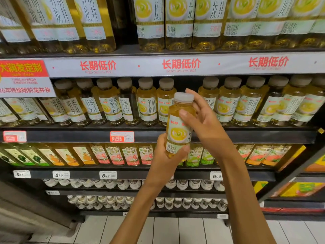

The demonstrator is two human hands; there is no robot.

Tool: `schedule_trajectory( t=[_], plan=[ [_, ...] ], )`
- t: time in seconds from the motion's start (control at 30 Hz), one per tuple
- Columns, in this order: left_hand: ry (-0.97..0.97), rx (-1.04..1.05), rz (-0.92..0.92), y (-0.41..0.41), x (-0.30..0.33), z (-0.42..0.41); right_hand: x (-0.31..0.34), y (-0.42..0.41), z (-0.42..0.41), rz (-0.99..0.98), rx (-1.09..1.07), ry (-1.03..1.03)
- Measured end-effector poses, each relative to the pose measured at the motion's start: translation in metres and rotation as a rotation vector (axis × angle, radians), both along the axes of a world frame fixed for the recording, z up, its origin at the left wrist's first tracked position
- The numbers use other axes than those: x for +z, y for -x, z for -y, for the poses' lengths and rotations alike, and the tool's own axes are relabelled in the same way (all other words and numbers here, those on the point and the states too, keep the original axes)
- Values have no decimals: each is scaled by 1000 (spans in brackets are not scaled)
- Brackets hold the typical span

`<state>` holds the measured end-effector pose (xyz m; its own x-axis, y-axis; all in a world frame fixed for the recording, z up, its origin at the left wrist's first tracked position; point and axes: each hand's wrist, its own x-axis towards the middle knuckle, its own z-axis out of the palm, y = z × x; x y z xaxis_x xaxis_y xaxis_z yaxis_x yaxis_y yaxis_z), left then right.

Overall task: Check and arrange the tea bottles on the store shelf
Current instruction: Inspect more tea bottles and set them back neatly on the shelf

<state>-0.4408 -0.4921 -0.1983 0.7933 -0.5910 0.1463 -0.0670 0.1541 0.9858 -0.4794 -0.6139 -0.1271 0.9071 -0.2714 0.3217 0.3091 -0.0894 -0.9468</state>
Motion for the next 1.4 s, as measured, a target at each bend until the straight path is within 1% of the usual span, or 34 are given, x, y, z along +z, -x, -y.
schedule_trajectory(
  t=[0.1,0.2,0.27,0.37,0.5,0.67,0.7,0.8,0.93,1.0,1.07,1.2,1.4],
  plan=[
    [-5,61,33,-10,-6,9,2,-3,7,-9,-41,87],
    [-110,204,125,-21,-13,23,-1,-9,10,8,-95,147],
    [-151,297,136,-27,-17,33,-5,-14,12,25,-162,154],
    [-139,364,142,-33,-18,46,-9,-22,15,46,-260,162],
    [-167,405,219,-34,-19,62,-17,-32,25,34,-337,214],
    [-133,543,275,-30,-22,71,-21,-43,31,71,-375,131],
    [-116,564,284,-30,-22,72,-22,-46,31,75,-396,145],
    [-100,615,309,-30,-22,78,-24,-53,32,56,-526,328],
    [-91,680,257,-31,-21,85,-26,-54,32,80,-681,498],
    [-133,707,292,-33,-22,89,-27,-54,34,67,-725,579],
    [-172,721,313,-35,-23,91,-30,-51,37,35,-721,632],
    [-177,715,278,-37,-23,97,-36,-48,39,59,-756,766],
    [-199,633,309,-35,-25,96,-34,-56,40,-3,-871,794]
  ],
)
